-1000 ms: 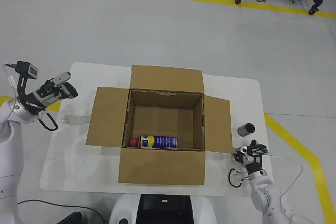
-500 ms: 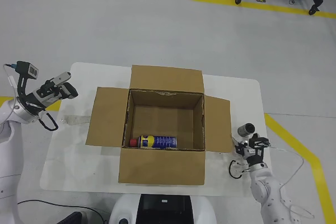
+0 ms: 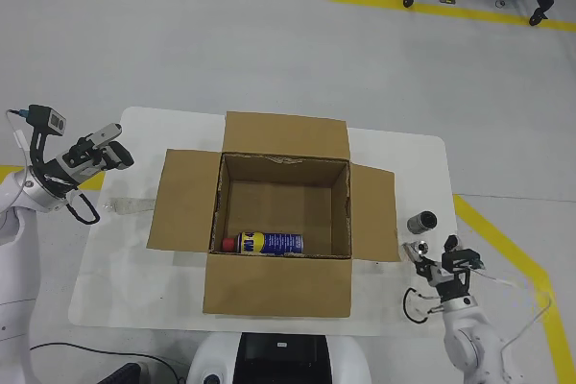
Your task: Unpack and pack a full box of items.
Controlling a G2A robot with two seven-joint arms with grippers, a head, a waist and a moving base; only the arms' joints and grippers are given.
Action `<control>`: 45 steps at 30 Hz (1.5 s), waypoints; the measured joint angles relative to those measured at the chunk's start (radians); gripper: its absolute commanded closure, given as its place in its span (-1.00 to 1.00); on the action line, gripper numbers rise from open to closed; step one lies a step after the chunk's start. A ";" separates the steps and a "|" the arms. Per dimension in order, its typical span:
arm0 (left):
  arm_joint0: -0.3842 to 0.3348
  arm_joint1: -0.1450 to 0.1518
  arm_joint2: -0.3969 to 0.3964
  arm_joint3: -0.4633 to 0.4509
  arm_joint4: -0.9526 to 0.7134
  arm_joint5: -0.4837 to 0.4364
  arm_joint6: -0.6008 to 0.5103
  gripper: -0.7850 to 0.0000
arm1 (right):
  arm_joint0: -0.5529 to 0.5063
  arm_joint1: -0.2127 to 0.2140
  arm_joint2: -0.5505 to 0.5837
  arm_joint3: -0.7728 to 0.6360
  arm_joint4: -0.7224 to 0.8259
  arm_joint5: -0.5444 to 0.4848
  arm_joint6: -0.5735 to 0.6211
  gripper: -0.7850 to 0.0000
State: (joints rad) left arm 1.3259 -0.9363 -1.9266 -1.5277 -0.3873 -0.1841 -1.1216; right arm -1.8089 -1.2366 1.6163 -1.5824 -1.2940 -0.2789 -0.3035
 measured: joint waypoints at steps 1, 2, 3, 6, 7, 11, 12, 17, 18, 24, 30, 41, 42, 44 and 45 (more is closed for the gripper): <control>0.000 0.000 0.000 0.000 0.000 0.000 0.000 -1.00 | -0.012 0.001 0.009 -0.029 0.002 -0.004 0.010 -1.00; 0.000 0.000 0.000 0.000 0.000 0.000 0.000 -1.00 | -0.022 0.003 0.018 -0.056 0.004 -0.006 0.021 -1.00; 0.000 0.000 0.000 0.000 0.000 0.000 0.000 -1.00 | -0.034 0.004 0.029 -0.090 0.008 -0.002 0.038 -1.00; 0.000 0.000 0.000 0.000 0.000 0.000 0.000 -1.00 | -0.050 0.005 0.047 -0.172 0.029 0.006 0.099 -1.00; 0.000 0.000 0.000 0.000 0.000 0.000 0.000 -1.00 | -0.053 0.006 0.051 -0.195 0.029 0.003 0.115 -1.00; 0.000 0.000 0.000 0.000 0.000 0.000 0.000 -1.00 | -0.061 0.010 0.049 -0.290 0.020 -0.039 0.177 -1.00; 0.000 0.000 0.000 0.000 0.000 0.000 0.000 -1.00 | -0.063 0.012 0.044 -0.318 0.010 -0.058 0.195 -1.00; 0.000 0.000 0.000 0.000 0.000 0.000 0.000 -1.00 | -0.070 0.015 0.003 -0.427 -0.071 -0.090 0.249 -1.00; 0.000 0.000 0.000 0.000 0.000 0.000 0.000 -1.00 | -0.071 0.016 -0.009 -0.450 -0.091 -0.095 0.258 -1.00; 0.000 0.000 0.000 0.000 0.000 0.000 0.000 -1.00 | -0.076 0.016 -0.047 -0.498 -0.078 -0.112 0.304 -1.00; 0.000 0.000 0.000 0.000 0.000 0.000 0.000 -1.00 | -0.076 0.016 -0.046 -0.497 -0.080 -0.111 0.303 -1.00; 0.000 0.000 0.000 0.000 0.000 0.000 0.000 -1.00 | -0.076 0.016 -0.046 -0.497 -0.080 -0.111 0.303 -1.00; 0.000 0.000 0.000 0.000 0.000 0.000 0.000 -1.00 | -0.076 0.016 -0.046 -0.497 -0.080 -0.111 0.303 -1.00; 0.000 0.000 0.000 0.000 0.000 0.000 0.000 -1.00 | -0.076 0.016 -0.046 -0.497 -0.080 -0.111 0.303 -1.00; 0.000 0.000 0.000 0.000 0.000 0.000 0.000 -1.00 | -0.076 0.016 -0.046 -0.497 -0.080 -0.111 0.303 -1.00</control>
State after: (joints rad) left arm 1.3259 -0.9363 -1.9266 -1.5277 -0.3873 -0.1841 -1.1216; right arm -1.8847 -1.2207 1.5702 -2.0795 -1.3739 -0.3903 -0.0006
